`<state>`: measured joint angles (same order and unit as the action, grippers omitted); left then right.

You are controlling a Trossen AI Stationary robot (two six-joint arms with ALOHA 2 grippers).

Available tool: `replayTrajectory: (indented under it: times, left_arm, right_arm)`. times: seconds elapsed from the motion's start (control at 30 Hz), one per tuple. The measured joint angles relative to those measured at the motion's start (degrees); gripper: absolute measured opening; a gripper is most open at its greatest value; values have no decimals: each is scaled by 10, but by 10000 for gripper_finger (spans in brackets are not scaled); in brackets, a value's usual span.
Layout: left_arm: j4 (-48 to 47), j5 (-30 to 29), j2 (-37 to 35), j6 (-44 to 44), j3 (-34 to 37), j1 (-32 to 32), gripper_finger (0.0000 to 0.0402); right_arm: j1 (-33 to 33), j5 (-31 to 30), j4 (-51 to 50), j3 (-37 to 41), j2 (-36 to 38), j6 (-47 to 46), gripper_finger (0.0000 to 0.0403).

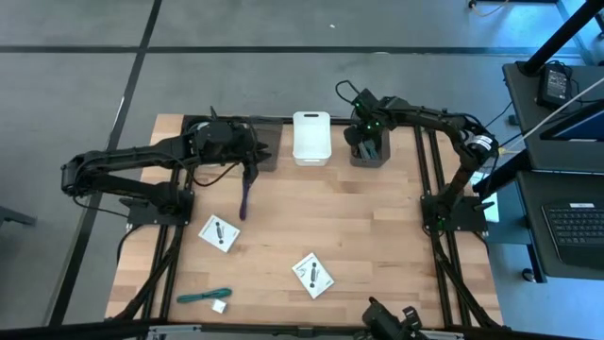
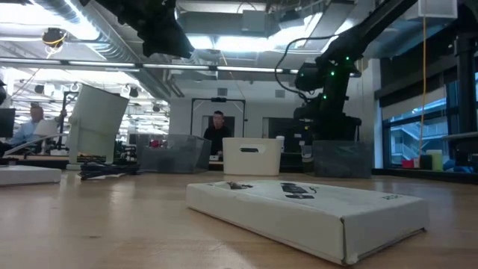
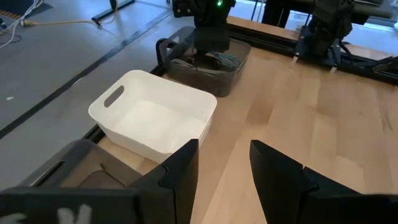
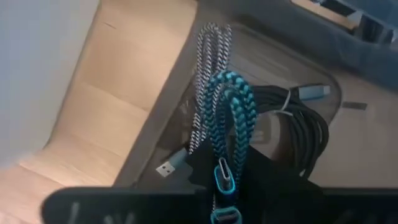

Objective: Pick and place items into bin
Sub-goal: Put the top blue charger cable into the right black bin, then put the blue charger cable into the right black bin

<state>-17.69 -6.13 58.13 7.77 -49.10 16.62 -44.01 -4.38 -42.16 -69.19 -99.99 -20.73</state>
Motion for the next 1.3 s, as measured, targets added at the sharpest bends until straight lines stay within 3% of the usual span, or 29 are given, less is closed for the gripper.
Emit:
replayTrajectory:
  times: [0.17, 0.6, 1.0, 1.3]
  left_arm:
    - [-2, 0, 0, 0, 0, 0, 139]
    - [-4, 0, 0, 0, 0, 0, 139]
    - [-6, 0, 0, 0, 0, 0, 139]
    - [-6, 0, 0, 0, 0, 0, 139]
  right_arm:
    - [-3, 1, -2, 0, -1, 0, 77]
    - [-8, -4, -2, -2, -1, -2, 83]
    - [-27, -5, -39, -67, 0, 15, 87]
    - [-31, -6, -48, -49, 0, 4, 182]
